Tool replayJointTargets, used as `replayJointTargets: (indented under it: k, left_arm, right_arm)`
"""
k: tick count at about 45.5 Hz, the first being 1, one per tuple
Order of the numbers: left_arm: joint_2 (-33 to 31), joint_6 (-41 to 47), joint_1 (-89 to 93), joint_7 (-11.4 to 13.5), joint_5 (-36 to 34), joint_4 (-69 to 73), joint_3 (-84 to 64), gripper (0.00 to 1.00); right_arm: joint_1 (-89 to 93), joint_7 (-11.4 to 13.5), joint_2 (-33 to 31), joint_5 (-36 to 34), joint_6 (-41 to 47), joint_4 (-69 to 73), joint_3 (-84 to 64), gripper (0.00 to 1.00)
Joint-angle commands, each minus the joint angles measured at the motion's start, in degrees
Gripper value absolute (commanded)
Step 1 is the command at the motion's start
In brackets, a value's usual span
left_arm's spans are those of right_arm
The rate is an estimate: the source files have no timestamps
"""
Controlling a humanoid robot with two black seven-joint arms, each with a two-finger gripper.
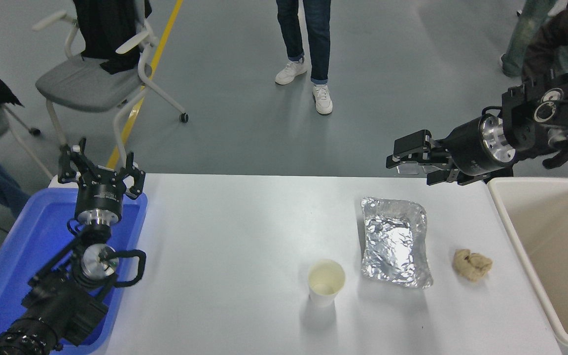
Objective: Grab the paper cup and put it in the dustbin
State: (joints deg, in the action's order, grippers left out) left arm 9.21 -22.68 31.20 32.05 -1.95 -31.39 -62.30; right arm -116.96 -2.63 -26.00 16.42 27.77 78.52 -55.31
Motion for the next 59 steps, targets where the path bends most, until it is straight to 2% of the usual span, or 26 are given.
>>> replayJointTargets:
  k: [1,9,18,25,34,39,59]
  left_arm:
    - [0.0,0.0,0.0,0.0,0.0,0.0,0.0,0.99]
    - [0.0,0.0,0.0,0.0,0.0,0.0,0.0,0.99]
    - [0.0,0.0,-0.1,0.0,0.0,0.0,0.0,0.99]
    - [0.0,0.0,-0.1,0.0,0.0,0.0,0.0,0.99]
    - [0.0,0.0,0.0,0.0,0.0,0.0,0.0,0.99]
    - [0.0,0.0,0.0,0.0,0.0,0.0,0.0,0.99]
    - [-0.1,0.0,0.0,0.0,0.1,0.0,0.0,0.99]
  right_arm:
    - [-15.2,-0.1,16.5,-2.1,1.3,7.6,-11.9,1.00]
    - [-20.0,-0.1,23.3,-8.8,6.4,9.5,-11.9,1.00]
    - [-24.6,-0.1,24.1,-11.8,12.2,12.8,-11.2,1.00]
    - [-26.2,-0.1,25.0,-16.3,12.8,13.2,-10.9,1.00]
    - [-25.4,0.0,26.0,-17.8,10.3,12.3,-10.2,1.00]
    - [-23.3,0.1,26.0,-20.9,7.0,11.2,-9.0,1.00]
    - [-5.8,0.2,26.0,-25.5,-0.7,0.2,-3.9,1.00]
